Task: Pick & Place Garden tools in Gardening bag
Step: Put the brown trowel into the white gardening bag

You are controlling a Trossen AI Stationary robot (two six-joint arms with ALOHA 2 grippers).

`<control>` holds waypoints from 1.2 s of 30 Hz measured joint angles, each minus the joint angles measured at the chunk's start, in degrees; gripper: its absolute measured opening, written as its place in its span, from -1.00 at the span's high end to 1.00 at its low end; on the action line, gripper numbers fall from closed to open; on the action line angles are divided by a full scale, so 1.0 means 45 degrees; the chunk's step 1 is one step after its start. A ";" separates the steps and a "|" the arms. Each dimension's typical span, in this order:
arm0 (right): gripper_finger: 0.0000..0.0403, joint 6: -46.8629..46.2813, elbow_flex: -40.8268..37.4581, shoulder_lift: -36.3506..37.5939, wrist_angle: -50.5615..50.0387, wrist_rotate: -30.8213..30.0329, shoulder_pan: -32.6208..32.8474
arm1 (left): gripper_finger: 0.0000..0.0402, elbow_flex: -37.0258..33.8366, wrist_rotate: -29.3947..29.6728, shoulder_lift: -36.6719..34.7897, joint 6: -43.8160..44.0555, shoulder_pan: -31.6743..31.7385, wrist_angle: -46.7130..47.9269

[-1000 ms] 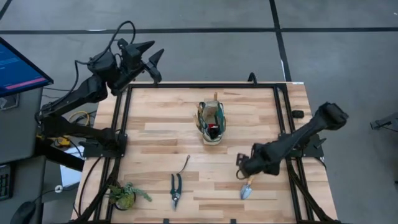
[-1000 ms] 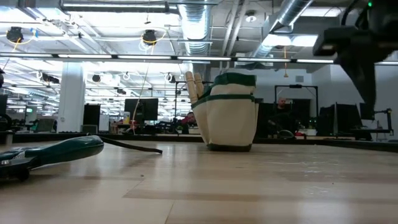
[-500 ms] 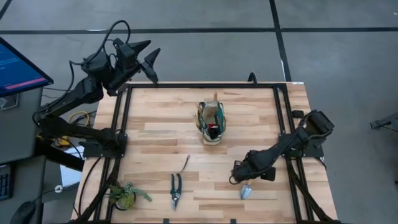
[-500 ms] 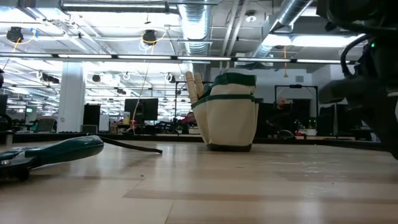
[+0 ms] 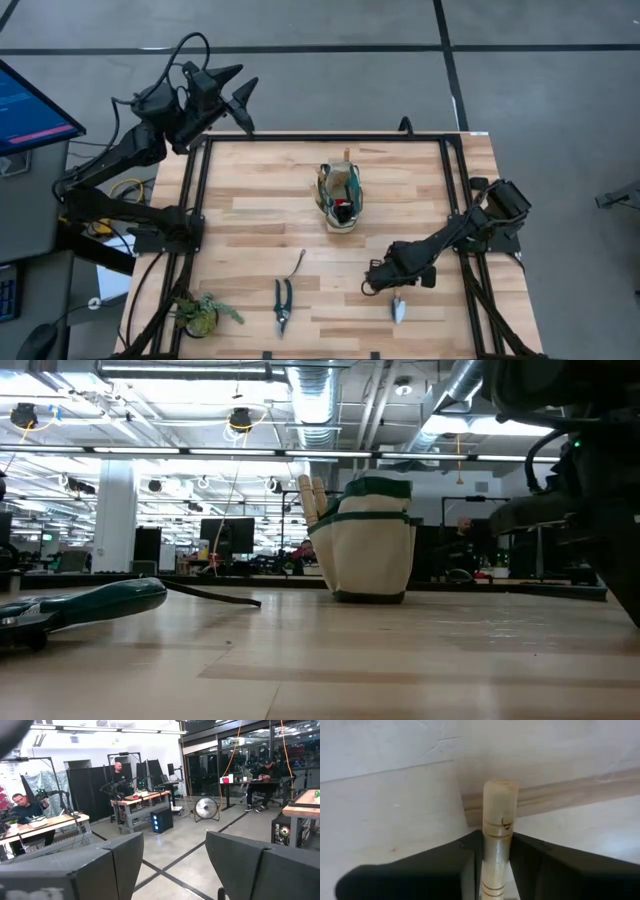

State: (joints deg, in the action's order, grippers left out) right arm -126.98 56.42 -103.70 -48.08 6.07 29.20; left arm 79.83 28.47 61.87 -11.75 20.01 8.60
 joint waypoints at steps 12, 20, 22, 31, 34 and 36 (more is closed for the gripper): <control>0.70 0.2625 0.0117 0.2832 -0.3023 -0.5752 -0.1354 | -0.02 0.0000 0.0000 -0.0008 0.0000 0.0000 0.0002; 0.70 1.0639 0.0092 0.7866 -0.3299 -1.3397 -0.3596 | -0.02 0.0000 -0.0020 -0.0078 0.0365 -0.0005 0.0010; 0.70 1.4229 -0.0047 0.8607 -0.1840 -1.4374 -0.3988 | -0.02 0.0000 -0.0063 -0.0079 0.0439 0.0000 -0.0013; 0.70 2.6138 -0.3834 1.1502 0.9981 -0.9121 -0.6383 | -0.02 0.0000 -0.0073 -0.0073 0.1126 -0.0002 -0.0010; 0.70 2.7170 -0.4958 1.1804 1.2640 -0.7454 -0.7266 | -0.02 0.0000 -0.0099 -0.0073 0.1413 -0.0039 -0.0005; 0.70 2.7298 -0.5295 1.1657 1.3259 -0.7032 -0.7716 | -0.02 0.0000 -0.0238 -0.0073 0.1695 -0.0053 -0.0010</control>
State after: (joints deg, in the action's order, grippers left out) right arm -4.14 32.59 -51.24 11.59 -25.57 -5.52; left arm 79.83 27.40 61.54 -4.12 19.77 8.56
